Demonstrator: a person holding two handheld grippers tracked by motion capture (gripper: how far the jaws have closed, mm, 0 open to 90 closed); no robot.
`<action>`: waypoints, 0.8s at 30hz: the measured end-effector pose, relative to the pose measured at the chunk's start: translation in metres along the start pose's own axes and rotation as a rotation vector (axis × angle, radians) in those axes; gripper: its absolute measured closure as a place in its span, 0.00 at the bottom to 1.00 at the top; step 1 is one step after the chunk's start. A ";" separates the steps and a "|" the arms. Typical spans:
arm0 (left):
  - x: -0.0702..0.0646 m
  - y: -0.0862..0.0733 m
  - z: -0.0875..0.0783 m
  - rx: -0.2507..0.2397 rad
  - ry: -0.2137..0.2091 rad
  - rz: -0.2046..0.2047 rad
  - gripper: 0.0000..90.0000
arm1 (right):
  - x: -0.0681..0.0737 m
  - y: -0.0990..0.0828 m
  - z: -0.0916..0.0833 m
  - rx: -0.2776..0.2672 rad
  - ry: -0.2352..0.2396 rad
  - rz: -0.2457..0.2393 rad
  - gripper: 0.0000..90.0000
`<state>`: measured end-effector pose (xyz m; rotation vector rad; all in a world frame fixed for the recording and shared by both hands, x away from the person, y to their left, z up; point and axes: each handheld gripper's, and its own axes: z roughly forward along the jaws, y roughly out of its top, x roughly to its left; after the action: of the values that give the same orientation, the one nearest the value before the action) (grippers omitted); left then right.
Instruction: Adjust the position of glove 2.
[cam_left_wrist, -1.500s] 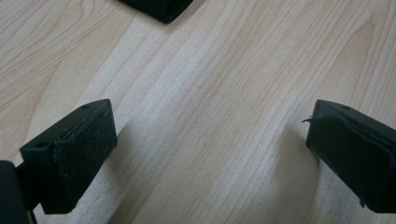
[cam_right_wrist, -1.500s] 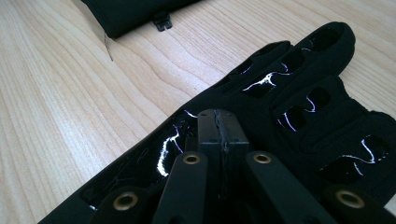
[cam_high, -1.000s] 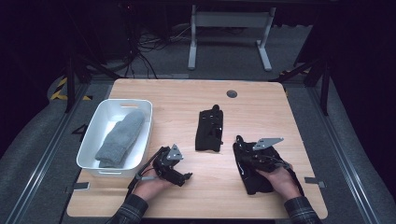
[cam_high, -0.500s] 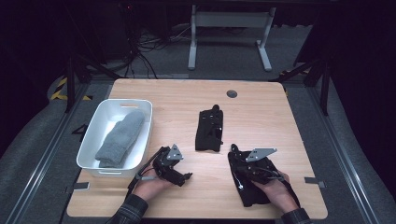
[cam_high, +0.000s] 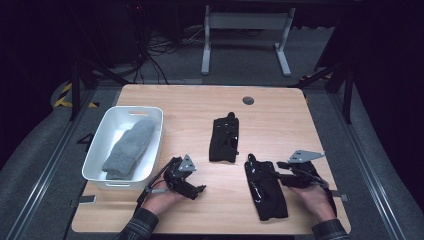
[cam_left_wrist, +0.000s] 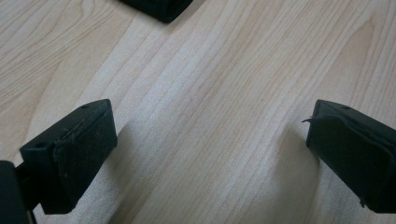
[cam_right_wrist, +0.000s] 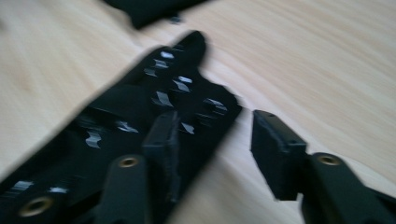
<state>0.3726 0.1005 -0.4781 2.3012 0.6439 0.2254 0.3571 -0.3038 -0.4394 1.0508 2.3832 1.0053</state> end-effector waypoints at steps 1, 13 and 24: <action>0.000 0.000 0.000 0.000 0.001 0.000 0.02 | -0.006 -0.003 -0.001 -0.004 -0.007 0.016 0.51; 0.004 0.011 -0.009 -0.010 0.025 -0.066 0.20 | -0.036 -0.024 0.009 -0.005 -0.107 0.094 0.30; 0.031 0.054 -0.010 -0.084 -0.040 -0.099 0.81 | -0.039 -0.028 0.013 -0.020 -0.120 0.104 0.22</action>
<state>0.4164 0.0893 -0.4347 2.1815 0.7129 0.1565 0.3761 -0.3397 -0.4678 1.2034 2.2390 0.9699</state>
